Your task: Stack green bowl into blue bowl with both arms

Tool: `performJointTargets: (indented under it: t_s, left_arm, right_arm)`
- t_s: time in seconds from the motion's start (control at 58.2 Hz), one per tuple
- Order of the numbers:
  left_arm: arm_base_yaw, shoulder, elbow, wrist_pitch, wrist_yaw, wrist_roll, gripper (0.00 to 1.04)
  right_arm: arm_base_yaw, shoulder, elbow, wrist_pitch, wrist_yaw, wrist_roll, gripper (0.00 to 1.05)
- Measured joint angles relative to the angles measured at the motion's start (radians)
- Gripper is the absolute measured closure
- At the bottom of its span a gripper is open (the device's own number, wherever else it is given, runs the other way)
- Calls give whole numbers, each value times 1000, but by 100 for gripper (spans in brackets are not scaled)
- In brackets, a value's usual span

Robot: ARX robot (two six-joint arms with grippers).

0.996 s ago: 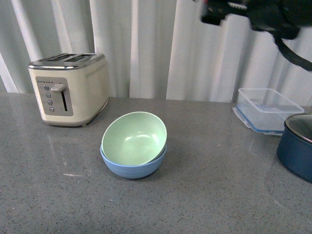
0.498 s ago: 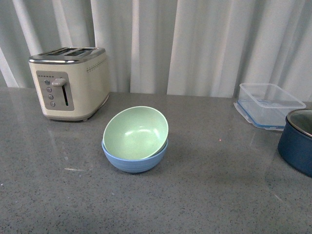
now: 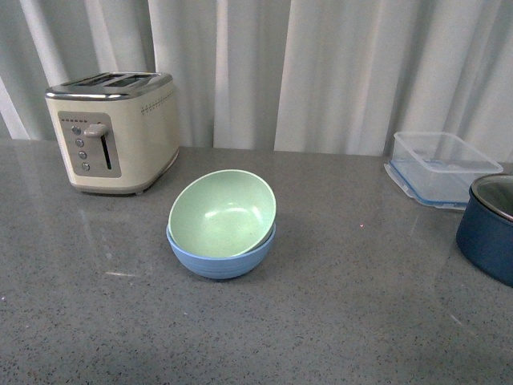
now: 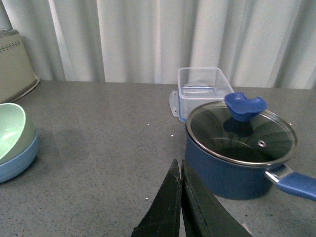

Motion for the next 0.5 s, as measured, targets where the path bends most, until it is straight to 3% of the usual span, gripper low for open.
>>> performJointTargets:
  t_s: [0.155,0.24,0.498]
  left_arm:
    - [0,0,0,0,0,0,7]
    - [0,0,0,0,0,0,7]
    - [0,0,0,0,0,0,7]
  right_arm:
    - [-36,-128,-48,-78,-13,0,104]
    - [-36,-140,-84,-39,-13,0,104]
    - [-36,-315,-111,-195,-14,0,104]
